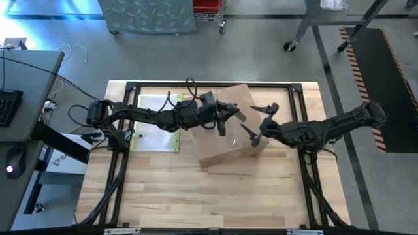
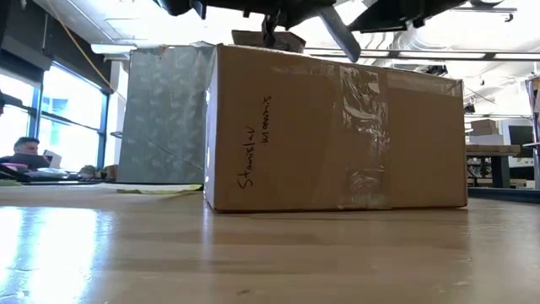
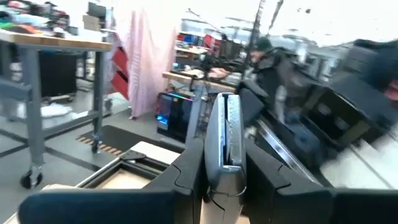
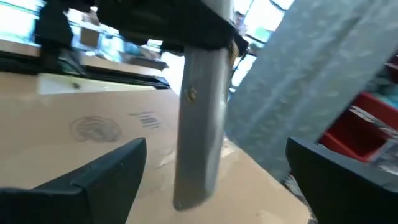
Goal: Unpack boxes
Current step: Open the cardboard box using the silver cutter
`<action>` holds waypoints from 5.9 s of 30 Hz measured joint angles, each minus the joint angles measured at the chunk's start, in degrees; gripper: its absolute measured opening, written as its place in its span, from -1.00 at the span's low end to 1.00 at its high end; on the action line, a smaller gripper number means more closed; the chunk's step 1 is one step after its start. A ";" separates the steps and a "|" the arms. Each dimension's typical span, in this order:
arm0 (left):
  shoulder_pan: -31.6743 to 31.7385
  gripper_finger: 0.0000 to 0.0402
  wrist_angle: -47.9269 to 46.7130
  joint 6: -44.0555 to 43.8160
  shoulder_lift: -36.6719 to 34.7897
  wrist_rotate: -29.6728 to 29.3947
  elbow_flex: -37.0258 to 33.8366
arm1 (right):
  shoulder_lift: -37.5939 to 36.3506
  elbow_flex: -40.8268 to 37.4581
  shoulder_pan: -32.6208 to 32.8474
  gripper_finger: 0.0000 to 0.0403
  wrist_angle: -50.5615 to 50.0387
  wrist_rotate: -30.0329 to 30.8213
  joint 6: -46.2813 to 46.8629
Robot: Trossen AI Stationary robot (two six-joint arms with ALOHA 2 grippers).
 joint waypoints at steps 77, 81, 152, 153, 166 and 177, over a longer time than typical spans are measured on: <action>2.79 -0.99 -56.68 -1.24 -27.12 3.29 -3.98 | -3.83 16.45 -8.96 -0.45 -64.23 -35.76 50.59; 2.37 -0.99 -54.16 4.76 -25.03 6.09 -3.91 | 1.83 18.77 -8.85 -0.45 -70.59 -44.34 56.21; -14.40 -0.98 -53.83 19.23 -8.12 2.00 -3.19 | 13.73 26.70 -16.74 -0.45 -85.48 -53.34 51.53; -14.40 -0.98 -53.37 19.22 -7.85 2.00 -3.19 | 13.73 26.70 -16.74 -0.45 -85.54 -53.31 52.05; -14.19 -0.98 -50.61 19.29 -6.15 1.97 -3.17 | 14.53 26.70 -16.83 -0.45 -84.87 -52.56 53.14; -14.16 -0.98 -48.20 19.18 -4.06 1.92 -3.17 | 15.87 26.72 -16.83 -0.45 -86.41 -52.43 52.03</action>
